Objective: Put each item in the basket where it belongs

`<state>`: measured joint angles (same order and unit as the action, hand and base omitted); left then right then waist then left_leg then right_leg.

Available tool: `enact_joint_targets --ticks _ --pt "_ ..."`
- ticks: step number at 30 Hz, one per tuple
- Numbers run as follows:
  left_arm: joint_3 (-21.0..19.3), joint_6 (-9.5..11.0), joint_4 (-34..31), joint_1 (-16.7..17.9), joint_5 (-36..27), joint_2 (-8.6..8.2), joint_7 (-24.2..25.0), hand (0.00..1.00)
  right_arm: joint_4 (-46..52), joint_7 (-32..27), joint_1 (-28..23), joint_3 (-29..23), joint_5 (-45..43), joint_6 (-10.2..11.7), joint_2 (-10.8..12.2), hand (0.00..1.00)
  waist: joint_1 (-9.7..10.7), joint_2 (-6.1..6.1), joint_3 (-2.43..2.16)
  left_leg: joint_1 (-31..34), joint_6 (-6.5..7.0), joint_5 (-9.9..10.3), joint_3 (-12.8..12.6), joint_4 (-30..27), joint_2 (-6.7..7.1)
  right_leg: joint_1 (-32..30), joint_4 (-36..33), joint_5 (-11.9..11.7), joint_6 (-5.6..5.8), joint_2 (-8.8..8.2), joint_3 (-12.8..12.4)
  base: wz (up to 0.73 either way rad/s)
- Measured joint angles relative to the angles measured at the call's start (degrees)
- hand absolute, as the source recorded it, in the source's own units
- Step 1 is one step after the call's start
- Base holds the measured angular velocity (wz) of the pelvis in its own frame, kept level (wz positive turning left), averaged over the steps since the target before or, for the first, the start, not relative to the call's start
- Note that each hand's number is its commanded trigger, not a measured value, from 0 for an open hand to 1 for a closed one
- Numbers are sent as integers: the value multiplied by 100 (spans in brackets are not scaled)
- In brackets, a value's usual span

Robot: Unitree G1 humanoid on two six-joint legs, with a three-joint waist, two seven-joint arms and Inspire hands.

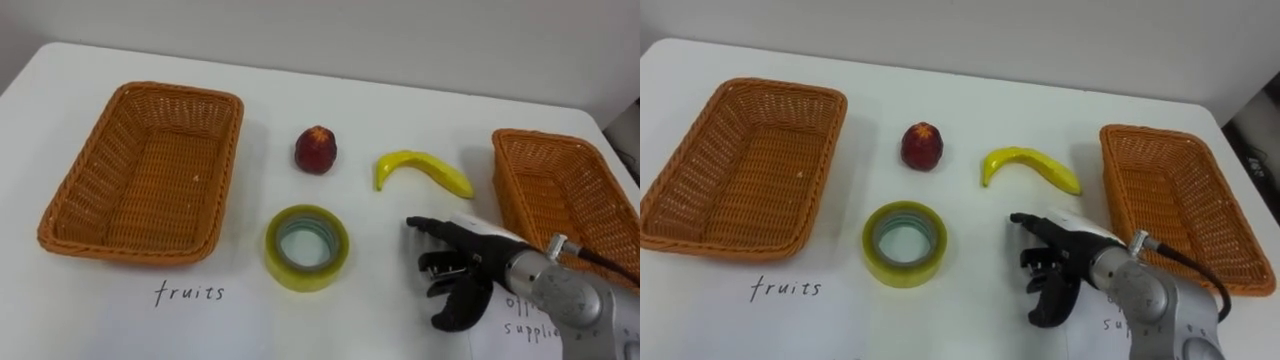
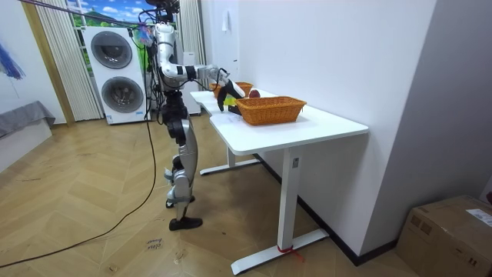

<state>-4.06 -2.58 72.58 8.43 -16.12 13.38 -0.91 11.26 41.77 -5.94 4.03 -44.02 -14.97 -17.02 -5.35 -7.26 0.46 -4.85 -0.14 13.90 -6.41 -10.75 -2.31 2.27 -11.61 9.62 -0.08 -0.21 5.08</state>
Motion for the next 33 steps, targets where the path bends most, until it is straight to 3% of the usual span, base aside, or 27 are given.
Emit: enact_joint_targets --ticks 9,23,33 --pt "-1 -17 3 13 0 -67 -110 0 -40 -96 1 75 -65 -13 1 0 -7 5 -13 0 1 -12 20 12 0 9 -2 -21 -5 0 15 0" --pt "-23 -105 5 18 18 -42 -69 0 -45 -97 6 92 -138 -14 -32 0 29 -28 -32 -4 1 -13 60 10 2 43 11 -21 -4 -4 70 1" --pt "-25 -100 8 11 54 0 42 0 -45 -30 18 85 -133 33 -312 0 39 -55 -19 12 1 -13 71 -12 4 28 14 -20 -4 -7 72 0"
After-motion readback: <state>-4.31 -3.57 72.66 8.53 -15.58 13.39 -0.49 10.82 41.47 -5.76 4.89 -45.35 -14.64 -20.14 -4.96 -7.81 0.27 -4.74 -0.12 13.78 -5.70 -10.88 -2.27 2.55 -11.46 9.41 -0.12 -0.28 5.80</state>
